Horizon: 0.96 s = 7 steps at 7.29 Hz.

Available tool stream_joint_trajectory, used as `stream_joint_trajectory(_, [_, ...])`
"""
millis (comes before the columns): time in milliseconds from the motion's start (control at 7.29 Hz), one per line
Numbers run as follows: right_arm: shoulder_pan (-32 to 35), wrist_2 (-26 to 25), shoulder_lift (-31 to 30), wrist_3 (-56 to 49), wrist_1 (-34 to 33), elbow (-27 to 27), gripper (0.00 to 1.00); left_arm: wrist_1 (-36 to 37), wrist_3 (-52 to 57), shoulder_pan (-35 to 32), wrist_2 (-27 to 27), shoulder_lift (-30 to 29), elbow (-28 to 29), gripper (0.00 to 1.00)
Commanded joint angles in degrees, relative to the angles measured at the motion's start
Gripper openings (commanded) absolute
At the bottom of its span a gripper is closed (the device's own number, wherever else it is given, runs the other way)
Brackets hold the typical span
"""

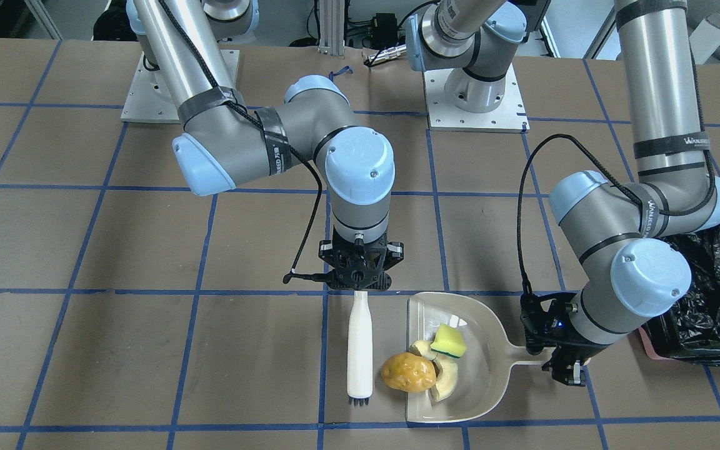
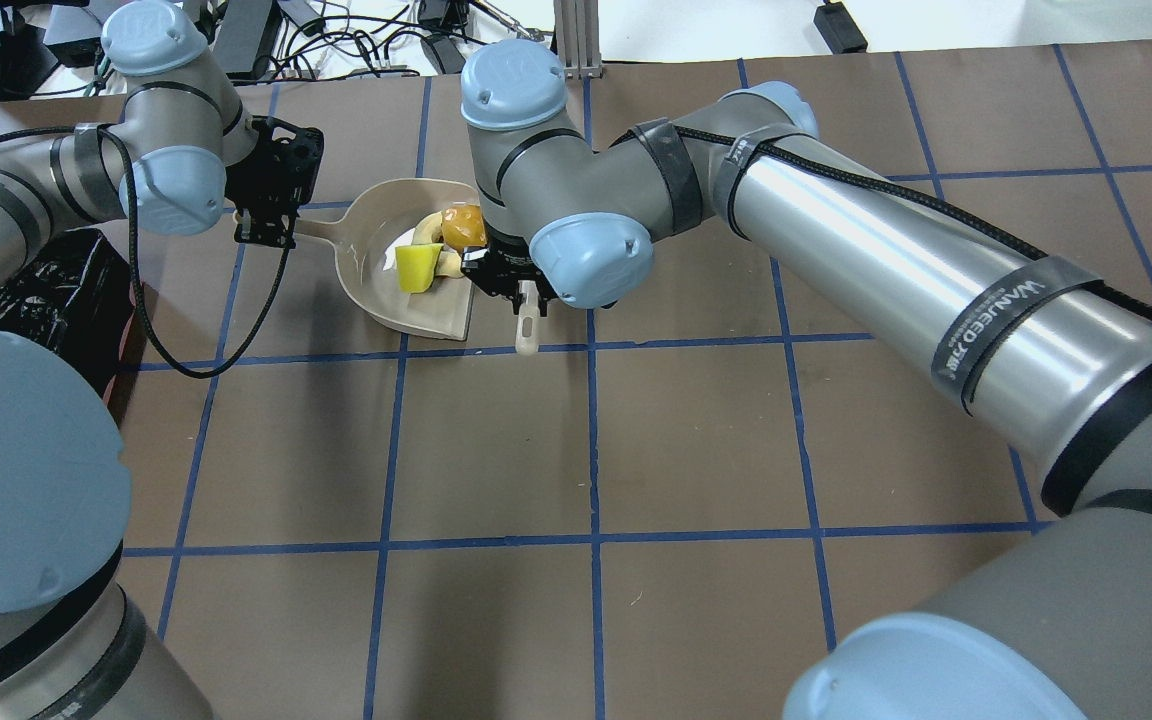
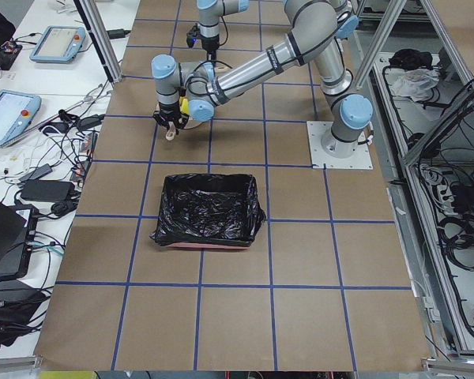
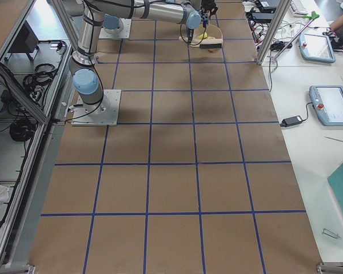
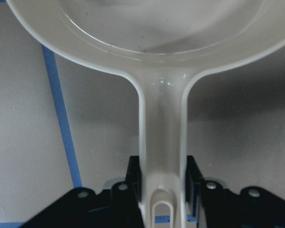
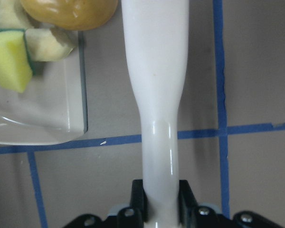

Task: Sweep and dump trash into bin
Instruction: 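Brush the remaining debris farther into the dustpan with the right gripper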

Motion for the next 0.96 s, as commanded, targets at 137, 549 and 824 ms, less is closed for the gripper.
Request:
stream_joint_trajectory(137, [-1.4,-0.5,4.8,-2.5,0.0,-3.1,0.0,0.0,0.0,0.0,0.0,0.0,0.0,0.0])
stream_joint_trajectory(549, [-1.2,1.8,5.5,1.9,0.0,-3.2,0.0,0.0,0.0,0.0,0.0,-0.1,0.0,0.0])
stream_joint_trajectory(824, [-0.5,4.9,5.5,5.0,-0.4,-3.7,0.0,0.0,-0.1,0.0,0.0,0.0,0.0,0.0])
